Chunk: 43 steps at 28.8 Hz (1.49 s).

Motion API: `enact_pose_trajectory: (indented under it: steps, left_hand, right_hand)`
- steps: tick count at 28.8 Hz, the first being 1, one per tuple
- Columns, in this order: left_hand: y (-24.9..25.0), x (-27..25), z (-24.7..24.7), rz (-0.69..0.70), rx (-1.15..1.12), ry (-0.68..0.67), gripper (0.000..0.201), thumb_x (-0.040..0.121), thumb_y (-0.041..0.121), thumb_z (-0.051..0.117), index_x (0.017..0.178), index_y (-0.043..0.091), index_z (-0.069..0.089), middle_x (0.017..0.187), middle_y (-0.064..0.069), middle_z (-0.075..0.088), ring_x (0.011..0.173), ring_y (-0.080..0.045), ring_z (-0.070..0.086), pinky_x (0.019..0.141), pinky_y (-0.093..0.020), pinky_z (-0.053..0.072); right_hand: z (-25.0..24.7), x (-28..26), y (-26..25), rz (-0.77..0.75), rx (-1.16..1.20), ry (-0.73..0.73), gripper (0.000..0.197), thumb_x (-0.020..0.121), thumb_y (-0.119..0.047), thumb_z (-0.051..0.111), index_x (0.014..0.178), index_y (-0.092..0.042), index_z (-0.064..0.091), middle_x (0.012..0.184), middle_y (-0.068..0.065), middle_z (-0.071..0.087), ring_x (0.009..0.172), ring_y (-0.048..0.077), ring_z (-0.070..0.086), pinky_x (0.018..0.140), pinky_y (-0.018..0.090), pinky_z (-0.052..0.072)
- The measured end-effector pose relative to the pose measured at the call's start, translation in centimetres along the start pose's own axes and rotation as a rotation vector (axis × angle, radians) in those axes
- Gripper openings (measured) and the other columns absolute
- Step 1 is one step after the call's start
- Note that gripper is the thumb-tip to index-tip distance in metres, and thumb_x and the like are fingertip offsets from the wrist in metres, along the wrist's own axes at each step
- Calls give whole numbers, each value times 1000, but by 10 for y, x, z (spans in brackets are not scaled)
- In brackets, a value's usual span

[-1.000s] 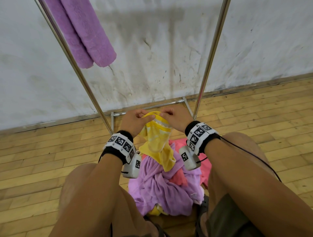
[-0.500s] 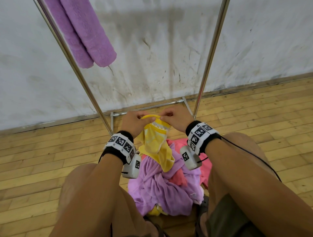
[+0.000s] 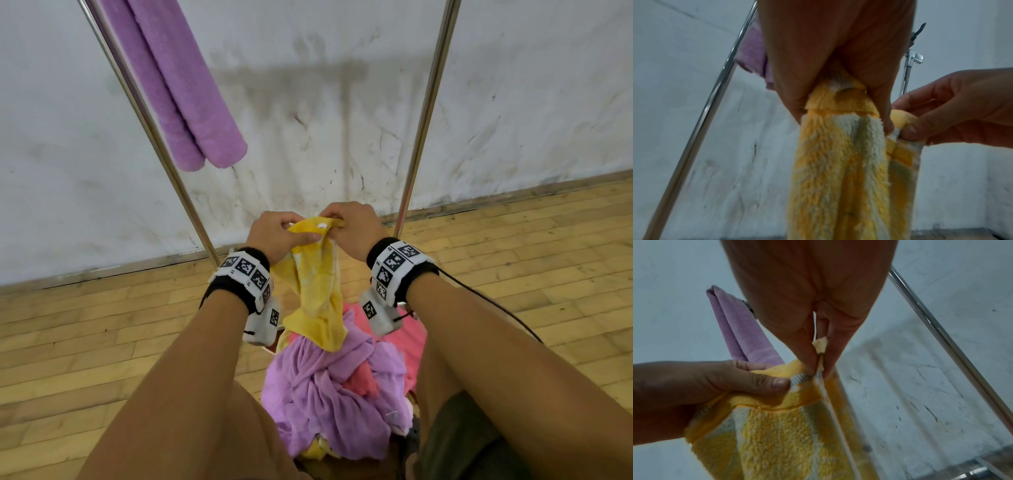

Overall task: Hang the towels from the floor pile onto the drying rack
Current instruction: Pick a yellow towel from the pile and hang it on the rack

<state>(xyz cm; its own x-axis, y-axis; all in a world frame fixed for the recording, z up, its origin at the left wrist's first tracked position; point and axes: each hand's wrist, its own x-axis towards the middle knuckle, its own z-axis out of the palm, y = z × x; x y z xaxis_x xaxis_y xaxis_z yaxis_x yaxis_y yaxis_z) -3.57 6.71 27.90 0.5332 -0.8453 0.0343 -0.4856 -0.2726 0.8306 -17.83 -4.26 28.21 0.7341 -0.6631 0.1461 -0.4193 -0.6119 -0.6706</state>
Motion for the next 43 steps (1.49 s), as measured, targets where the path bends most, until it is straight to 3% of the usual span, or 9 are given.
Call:
enact_pose_trajectory:
  steps: [5, 11, 17, 22, 27, 30, 34, 39, 43]
  left_hand:
    - [44, 8, -37, 29, 88, 40, 15, 72, 35, 85, 81, 27, 76, 73, -3, 69, 71, -16, 59, 64, -23, 44]
    - [105, 12, -77, 108, 163, 89, 18, 77, 35, 81, 74, 18, 75, 57, 5, 57, 56, -7, 47, 56, -21, 35]
    - [158, 24, -119, 175, 256, 107, 16, 75, 43, 81, 75, 28, 75, 71, 0, 68, 70, -14, 58, 64, -28, 43]
    - [196, 39, -153, 228, 316, 148, 11, 79, 35, 78, 84, 26, 75, 71, 4, 66, 72, -12, 58, 60, -21, 40]
    - [219, 54, -179, 232, 375, 168, 12, 84, 35, 72, 93, 27, 76, 90, 0, 72, 90, -18, 65, 82, -34, 53]
    - [229, 56, -187, 236, 397, 174, 8, 88, 28, 69, 94, 26, 74, 83, 1, 69, 79, -16, 60, 72, -27, 48]
    - [238, 57, -194, 238, 277, 193, 12, 85, 14, 66, 84, 22, 73, 70, -2, 67, 60, -13, 57, 63, -23, 48]
    - [246, 56, -200, 233, 99, 164, 18, 83, 1, 63, 85, 16, 73, 75, -5, 70, 57, -5, 61, 59, -18, 52]
    - [254, 51, -205, 224, 25, 117, 17, 82, -4, 66, 89, 10, 73, 76, -6, 68, 64, -9, 63, 62, -18, 54]
  right_hand:
    - [-44, 5, -38, -67, -43, 59, 22, 82, -8, 65, 101, -14, 75, 102, 2, 72, 97, 18, 64, 85, 25, 49]
    - [-94, 16, -84, -118, -113, 129, 27, 82, -1, 59, 101, -13, 75, 100, 6, 74, 96, 23, 65, 81, 27, 50]
    - [-143, 32, -133, -177, -240, 152, 33, 82, 1, 55, 104, -10, 76, 105, 10, 73, 101, 29, 63, 88, 34, 50]
    - [-177, 53, -167, -191, -234, 186, 31, 78, 0, 54, 96, -13, 77, 101, 8, 74, 96, 28, 65, 83, 34, 52]
    - [-203, 69, -191, -231, -245, 171, 32, 81, -6, 54, 95, -23, 76, 100, 2, 73, 94, 25, 64, 84, 37, 54]
    - [-214, 78, -200, -271, -188, 165, 22, 83, -14, 60, 95, -23, 76, 95, -3, 72, 88, 18, 63, 80, 31, 52]
    - [-215, 80, -211, -329, -18, 117, 14, 81, -22, 72, 94, -19, 74, 82, -6, 67, 74, 9, 62, 74, 28, 56]
    - [-214, 76, -219, -389, 44, 83, 15, 84, -17, 69, 95, -25, 62, 88, 4, 68, 72, 15, 63, 66, 29, 58]
    - [-212, 80, -223, -381, 74, 156, 20, 88, -5, 61, 85, -24, 66, 91, 2, 66, 65, 12, 61, 57, 24, 52]
